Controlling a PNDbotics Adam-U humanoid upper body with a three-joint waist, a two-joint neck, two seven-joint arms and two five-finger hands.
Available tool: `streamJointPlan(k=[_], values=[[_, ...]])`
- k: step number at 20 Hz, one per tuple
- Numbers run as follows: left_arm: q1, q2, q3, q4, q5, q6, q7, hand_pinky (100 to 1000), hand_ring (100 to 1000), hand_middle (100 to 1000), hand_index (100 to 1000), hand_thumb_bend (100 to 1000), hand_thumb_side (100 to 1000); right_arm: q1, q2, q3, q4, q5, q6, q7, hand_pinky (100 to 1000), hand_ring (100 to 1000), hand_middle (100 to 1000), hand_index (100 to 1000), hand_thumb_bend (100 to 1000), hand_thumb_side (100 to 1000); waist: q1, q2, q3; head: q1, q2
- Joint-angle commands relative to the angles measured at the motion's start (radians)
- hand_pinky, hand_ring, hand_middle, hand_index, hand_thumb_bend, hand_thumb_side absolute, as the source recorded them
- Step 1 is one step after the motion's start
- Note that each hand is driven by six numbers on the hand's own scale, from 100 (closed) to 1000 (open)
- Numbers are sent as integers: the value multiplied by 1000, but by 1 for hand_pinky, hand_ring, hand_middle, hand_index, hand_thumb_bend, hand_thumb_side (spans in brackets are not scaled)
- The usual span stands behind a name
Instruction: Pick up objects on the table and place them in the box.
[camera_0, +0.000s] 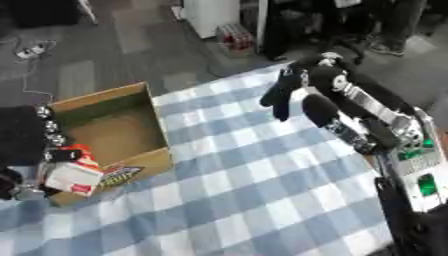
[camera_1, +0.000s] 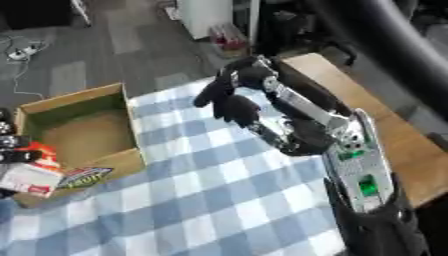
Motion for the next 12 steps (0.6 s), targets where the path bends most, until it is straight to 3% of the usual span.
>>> streamJointPlan(k=[1,2,3,4,5,7,10,11,12], values=[[-85,-93,63,270,-167,49,86,420,335,501,490,100,713,-28,14,8,-13,-5,-190,183,445,412,465,726,100,1000,-3,-6,-13,1,-102],[-105,-127,87,399,-256,132,53,1000,1000,1000,993,156,1000,-33,20,12,-13,-4,-191,183,446,414,466,724,100,1000,-3,-5,-19,-12,-159],[-122,-172,114,520,-335,209,3,1000,1000,1000,1000,163,1000,-37,26,15,-13,-3,-191,183,447,414,466,724,100,1000,-4,-4,-25,-20,-192],[-135,-213,140,617,-382,265,-35,1000,1000,1000,1000,208,1000,-38,30,16,-13,-2,-191,183,446,414,465,724,100,1000,-5,-5,-25,-24,-202],[-145,-242,158,685,-396,292,-60,1000,1000,1000,1000,208,1000,-38,31,17,-13,0,-190,183,446,414,465,724,100,1000,-5,-6,-25,-26,-204],[-146,-270,173,733,-341,277,-79,1000,1000,1000,1000,240,1000,-35,28,19,-13,9,-187,183,446,415,466,731,100,1000,-5,-9,-20,-26,-185],[-94,-239,141,546,-100,210,-44,1000,1000,1000,1000,195,1000,-28,17,24,-13,15,-186,183,445,413,465,740,100,1000,-4,-13,-6,-23,-136],[-70,-215,126,453,-5,202,-50,1000,1000,1000,1000,100,1000,-25,14,24,-13,17,-185,183,445,413,465,741,100,1000,-3,-13,-2,-21,-123],[-51,-188,122,339,103,209,-49,1000,1000,1000,1000,179,1000,-20,8,21,-13,21,-182,183,445,412,464,743,100,1000,-3,-15,6,-15,-98]])
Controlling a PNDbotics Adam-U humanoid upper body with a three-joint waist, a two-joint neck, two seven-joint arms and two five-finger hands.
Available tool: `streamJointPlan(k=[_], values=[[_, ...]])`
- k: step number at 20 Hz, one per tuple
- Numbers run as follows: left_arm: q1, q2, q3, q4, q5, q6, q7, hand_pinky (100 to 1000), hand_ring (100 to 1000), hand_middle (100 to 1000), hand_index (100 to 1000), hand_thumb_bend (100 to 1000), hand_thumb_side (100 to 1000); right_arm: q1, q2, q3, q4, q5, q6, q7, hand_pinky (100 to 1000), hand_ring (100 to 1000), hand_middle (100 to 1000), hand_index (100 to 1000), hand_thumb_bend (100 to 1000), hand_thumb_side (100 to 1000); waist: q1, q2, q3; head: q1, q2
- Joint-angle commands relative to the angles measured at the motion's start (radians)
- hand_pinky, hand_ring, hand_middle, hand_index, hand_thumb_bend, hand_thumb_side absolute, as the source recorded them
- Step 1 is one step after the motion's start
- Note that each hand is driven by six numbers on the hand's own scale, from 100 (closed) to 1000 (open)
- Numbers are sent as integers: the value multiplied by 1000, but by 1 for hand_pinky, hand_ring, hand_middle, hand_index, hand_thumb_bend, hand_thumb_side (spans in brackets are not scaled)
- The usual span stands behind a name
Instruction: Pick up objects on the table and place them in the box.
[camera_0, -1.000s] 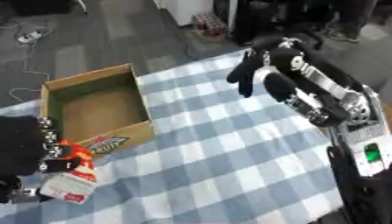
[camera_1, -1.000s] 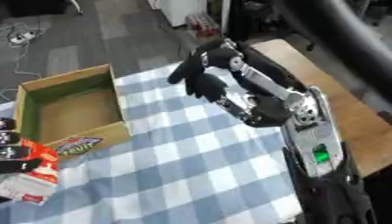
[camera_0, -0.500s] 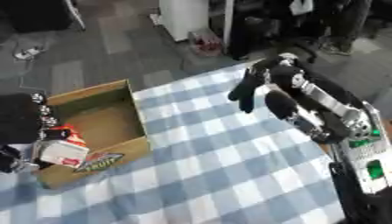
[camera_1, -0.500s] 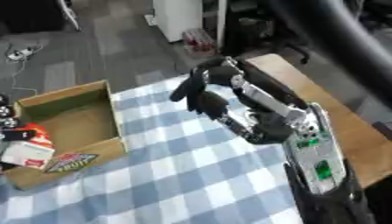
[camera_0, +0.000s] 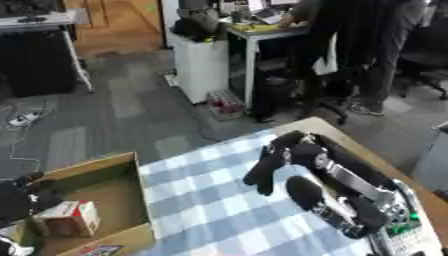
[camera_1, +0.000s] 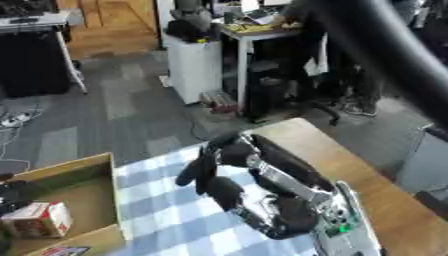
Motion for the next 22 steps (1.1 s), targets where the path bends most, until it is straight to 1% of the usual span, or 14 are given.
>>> streamJointPlan(k=[1,3,4,5,6,7,8,9,10,13,15,19,20,22], values=[[37,107,-13,-317,307,8,-7,1000,1000,1000,1000,179,1000,-1,-23,-6,-13,12,-180,184,445,412,464,743,100,1000,1,-13,12,5,50],[92,183,0,-543,501,63,-38,980,970,1000,986,156,1000,8,-33,-14,-13,15,-177,184,444,411,463,743,100,1000,2,-15,28,19,91],[128,222,12,-648,590,95,-54,868,893,957,921,144,1000,12,-38,-19,-13,16,-175,184,443,410,462,744,100,1000,2,-15,35,25,107],[176,263,29,-755,681,129,-66,881,902,963,926,145,1000,16,-43,-26,-13,18,-173,184,443,410,462,744,100,1000,1,-15,43,31,120],[225,298,46,-848,760,160,-80,797,841,919,897,140,1000,18,-47,-33,-13,20,-171,184,441,409,462,744,100,1000,1,-13,49,29,124],[279,329,66,-934,828,189,-89,802,844,922,900,141,1000,21,-51,-42,-13,23,-168,184,441,409,462,744,100,1000,-1,-12,55,22,122],[327,348,85,-1001,883,215,-97,744,804,888,882,139,1000,24,-55,-50,-13,26,-166,184,440,409,461,746,100,1000,-2,-11,61,14,117],[372,358,103,-1037,928,230,-94,753,809,892,881,138,1000,28,-58,-58,-13,31,-162,184,440,408,461,745,100,1000,-4,-11,66,8,114],[411,355,118,-1055,966,235,-85,696,772,857,868,138,1000,32,-62,-66,-13,36,-159,182,440,409,461,746,100,1000,-8,-10,73,4,114],[503,286,162,-1071,1051,226,-47,669,756,841,862,139,1000,49,-73,-85,-13,53,-152,163,439,408,460,746,100,1000,-20,-11,98,3,134],[537,202,191,-1072,1096,227,-25,625,718,811,845,142,1000,64,-82,-98,-13,72,-147,145,439,409,459,745,100,1000,-30,-15,114,22,171],[559,7,247,-1072,1202,263,3,558,656,751,814,149,1000,95,-96,-107,-13,113,-138,109,439,409,461,752,100,1000,-47,-26,141,76,254],[557,-29,257,-1072,1227,271,6,488,598,704,804,151,1000,99,-97,-107,-13,118,-138,101,439,414,461,753,100,1000,-50,-26,145,81,262],[556,-106,279,-1072,1293,280,31,461,575,681,793,147,1000,104,-98,-105,-13,123,-142,85,438,415,460,741,100,1000,-57,-23,151,81,268]])
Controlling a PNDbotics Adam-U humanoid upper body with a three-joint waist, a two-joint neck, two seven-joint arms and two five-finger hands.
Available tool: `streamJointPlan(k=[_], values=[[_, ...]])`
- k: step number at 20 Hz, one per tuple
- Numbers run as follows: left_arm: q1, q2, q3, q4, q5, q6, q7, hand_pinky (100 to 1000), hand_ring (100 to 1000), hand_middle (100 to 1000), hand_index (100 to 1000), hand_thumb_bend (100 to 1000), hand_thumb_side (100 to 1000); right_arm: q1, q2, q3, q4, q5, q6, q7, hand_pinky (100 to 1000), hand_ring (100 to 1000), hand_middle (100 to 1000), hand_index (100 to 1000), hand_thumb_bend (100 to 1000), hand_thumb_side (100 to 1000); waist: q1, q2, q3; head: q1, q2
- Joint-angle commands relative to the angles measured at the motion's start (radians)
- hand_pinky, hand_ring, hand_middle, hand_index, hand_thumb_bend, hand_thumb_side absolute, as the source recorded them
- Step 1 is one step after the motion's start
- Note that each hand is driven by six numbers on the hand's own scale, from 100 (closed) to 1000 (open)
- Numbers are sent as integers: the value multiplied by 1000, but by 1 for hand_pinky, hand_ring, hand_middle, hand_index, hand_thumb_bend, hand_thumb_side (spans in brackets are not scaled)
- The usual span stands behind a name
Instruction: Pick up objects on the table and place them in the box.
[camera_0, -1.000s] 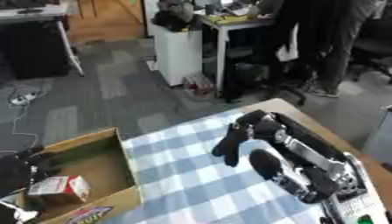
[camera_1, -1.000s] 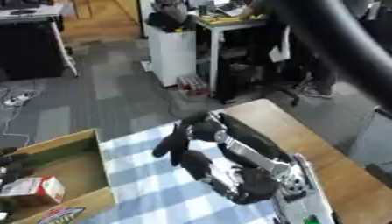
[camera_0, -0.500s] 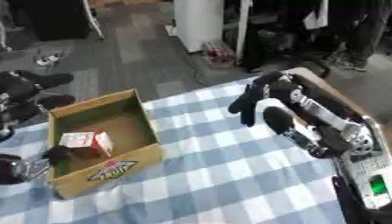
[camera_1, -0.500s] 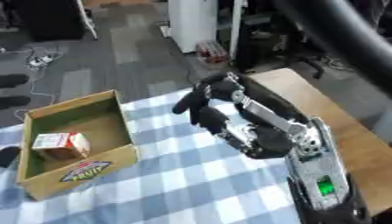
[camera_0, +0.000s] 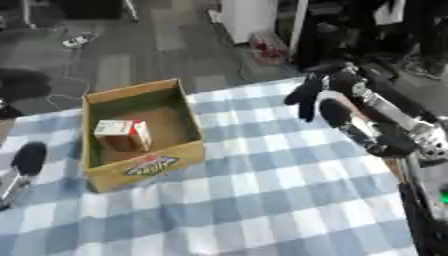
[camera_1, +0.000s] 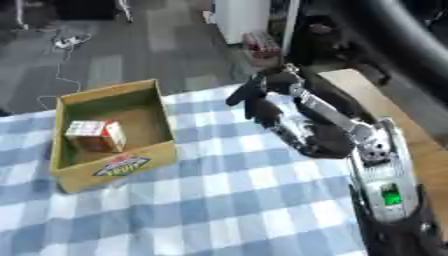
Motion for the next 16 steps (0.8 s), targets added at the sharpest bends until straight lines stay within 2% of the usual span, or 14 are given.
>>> streamJointPlan(k=[1,3,10,13,16], values=[[-5,-87,46,-17,96,16,33,454,566,676,789,147,1000,-3,-19,-7,-13,11,-129,91,435,415,459,731,100,1000,-2,-5,5,12,13],[-1,-103,53,-17,131,4,44,446,553,662,773,145,1000,-1,-20,-9,-13,7,-141,60,427,410,453,700,100,1000,-3,-3,11,12,14],[39,-93,39,-17,189,-72,53,434,546,649,767,140,1000,0,-22,-7,-13,20,-170,-20,407,397,440,664,100,1000,-3,2,16,24,14],[85,-98,36,-17,190,-84,48,427,541,643,765,137,1000,-11,-15,3,-13,16,-183,-52,398,389,434,644,100,1000,-1,2,11,39,14],[93,-102,36,-17,190,-91,56,419,549,656,752,137,1000,-11,-13,8,-13,9,-194,-77,390,384,428,623,100,1000,1,2,10,44,14]])
